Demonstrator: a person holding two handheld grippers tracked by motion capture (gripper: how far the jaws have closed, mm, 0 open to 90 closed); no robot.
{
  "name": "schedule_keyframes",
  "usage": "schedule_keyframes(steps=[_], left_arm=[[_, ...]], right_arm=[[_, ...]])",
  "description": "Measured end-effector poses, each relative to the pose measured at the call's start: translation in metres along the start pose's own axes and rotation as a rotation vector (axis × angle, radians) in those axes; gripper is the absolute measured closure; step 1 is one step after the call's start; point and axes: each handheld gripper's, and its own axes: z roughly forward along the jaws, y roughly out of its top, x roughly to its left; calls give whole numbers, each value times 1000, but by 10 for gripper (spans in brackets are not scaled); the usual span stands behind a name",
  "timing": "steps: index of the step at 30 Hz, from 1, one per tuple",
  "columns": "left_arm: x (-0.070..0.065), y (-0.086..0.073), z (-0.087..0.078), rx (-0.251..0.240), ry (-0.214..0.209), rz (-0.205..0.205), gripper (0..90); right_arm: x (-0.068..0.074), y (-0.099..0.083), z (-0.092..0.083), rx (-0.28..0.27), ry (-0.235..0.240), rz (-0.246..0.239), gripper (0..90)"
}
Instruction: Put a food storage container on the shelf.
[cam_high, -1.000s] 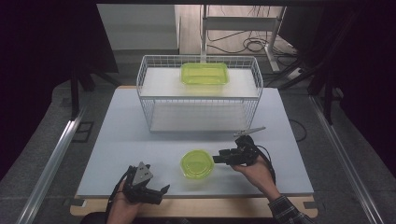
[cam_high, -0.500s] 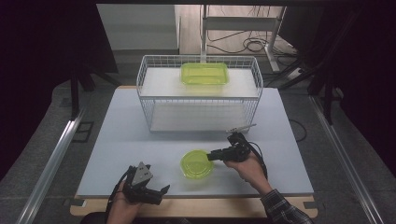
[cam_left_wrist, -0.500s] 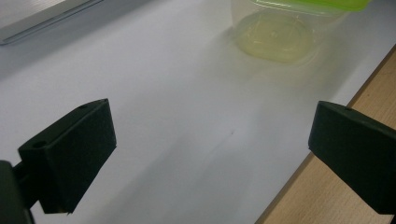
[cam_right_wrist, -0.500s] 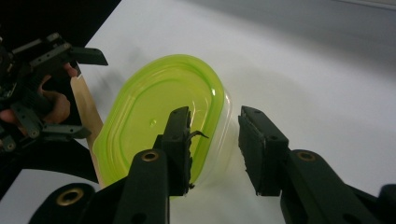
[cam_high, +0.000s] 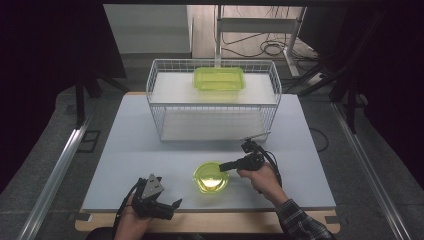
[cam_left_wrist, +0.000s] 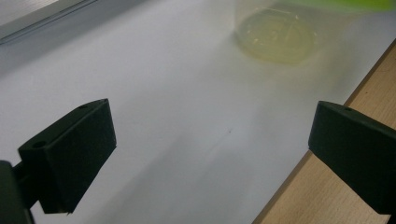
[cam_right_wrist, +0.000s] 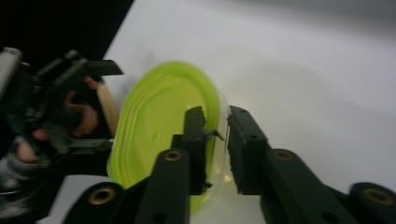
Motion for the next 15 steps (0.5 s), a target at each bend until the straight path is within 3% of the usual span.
schedule_keyframes(steps=[3, 6, 15], left_arm=[[0, 0, 0, 0, 0, 1, 5], [0, 0, 0, 0, 0, 2, 5], [0, 0, 0, -3, -1, -1, 5]], right_arm=[[1, -1, -1, 4, 26, 15, 805], [5, -1, -3, -3, 11, 2, 808], [13, 2, -23, -76, 21, -14, 809]])
